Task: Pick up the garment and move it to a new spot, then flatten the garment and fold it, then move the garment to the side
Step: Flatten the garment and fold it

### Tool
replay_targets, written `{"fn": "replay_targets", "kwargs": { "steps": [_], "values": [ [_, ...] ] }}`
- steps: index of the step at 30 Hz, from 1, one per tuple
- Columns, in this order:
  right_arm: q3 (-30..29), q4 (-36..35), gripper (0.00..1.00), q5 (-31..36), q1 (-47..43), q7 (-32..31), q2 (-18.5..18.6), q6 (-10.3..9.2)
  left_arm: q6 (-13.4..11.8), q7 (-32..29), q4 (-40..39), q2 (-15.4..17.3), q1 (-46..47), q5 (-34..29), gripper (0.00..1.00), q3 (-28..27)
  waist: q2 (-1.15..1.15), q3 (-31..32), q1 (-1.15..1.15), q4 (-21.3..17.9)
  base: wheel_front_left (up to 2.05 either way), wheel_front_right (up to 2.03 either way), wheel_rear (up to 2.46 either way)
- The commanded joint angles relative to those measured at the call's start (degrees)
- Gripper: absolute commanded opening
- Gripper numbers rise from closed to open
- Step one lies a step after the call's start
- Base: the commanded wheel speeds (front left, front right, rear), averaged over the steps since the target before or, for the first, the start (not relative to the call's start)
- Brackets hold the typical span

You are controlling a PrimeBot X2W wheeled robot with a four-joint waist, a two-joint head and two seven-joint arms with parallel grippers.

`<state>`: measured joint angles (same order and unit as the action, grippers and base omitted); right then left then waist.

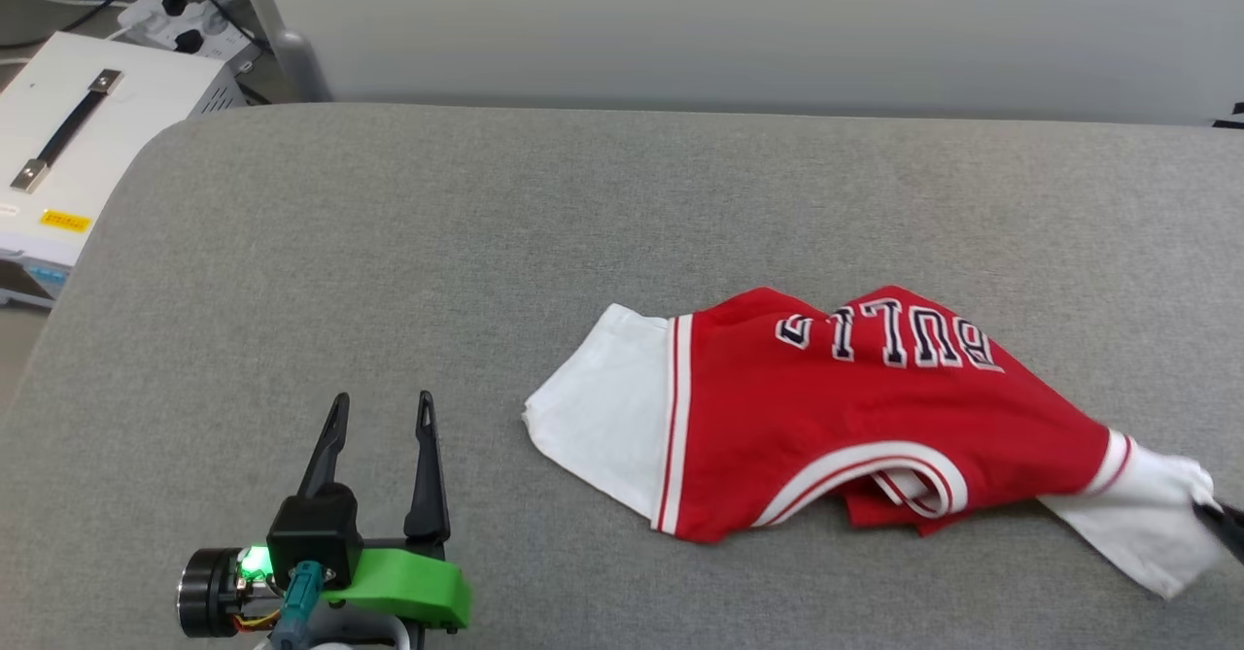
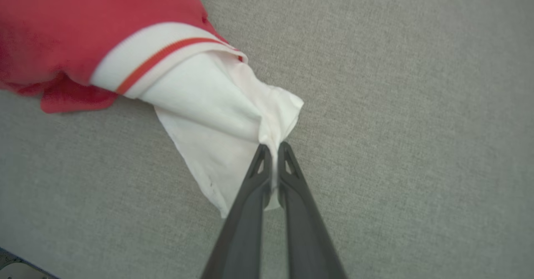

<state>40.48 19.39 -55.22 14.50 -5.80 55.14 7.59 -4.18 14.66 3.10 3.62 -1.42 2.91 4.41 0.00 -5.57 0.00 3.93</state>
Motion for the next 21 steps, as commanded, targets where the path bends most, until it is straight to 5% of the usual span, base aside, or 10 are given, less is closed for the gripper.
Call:
{"fn": "replay_targets", "kwargs": {
  "steps": [1, 11, 12, 13, 21],
  "values": [
    [-0.83, 1.33, 0.00, -0.79, -2.53, -0.21, -0.42, -0.10, 0.40, 0.34, 0.13, -0.25, -0.76, -0.37, 1.00, -0.17, 0.00, 1.22, 0.00, -1.33, 0.00, 0.00, 0.00],
    [-5.97, 8.38, 0.00, -0.14, -10.99, 1.33, -5.98, -0.10, 1.05, 0.34, 0.71, -0.36, -0.64, -0.56, 1.00, -0.34, 0.00, 1.30, 0.00, -2.06, 0.00, 0.00, 0.00],
    [-7.10, 8.35, 0.40, 0.56, -10.74, 2.85, -6.53, -0.10, 1.09, 0.34, 0.76, -0.37, -0.74, -0.56, 1.00, -0.47, 0.00, 1.42, 0.00, -2.18, 0.00, 0.00, 0.00],
    [-8.22, 8.31, 1.00, 1.48, -10.40, 4.41, -6.84, -0.10, 1.11, 0.34, 0.80, -0.37, -0.85, -0.58, 1.00, -0.59, 0.00, 1.57, 0.00, -2.29, 0.00, 0.00, 0.00],
    [-21.55, 2.87, 1.00, 10.48, -9.84, 14.79, -9.91, -0.10, 1.24, 0.34, 0.80, -0.36, -1.90, -1.07, 1.00, -1.08, 0.00, 3.83, 0.00, -2.83, 0.00, 0.00, 0.00]
  ]
}}
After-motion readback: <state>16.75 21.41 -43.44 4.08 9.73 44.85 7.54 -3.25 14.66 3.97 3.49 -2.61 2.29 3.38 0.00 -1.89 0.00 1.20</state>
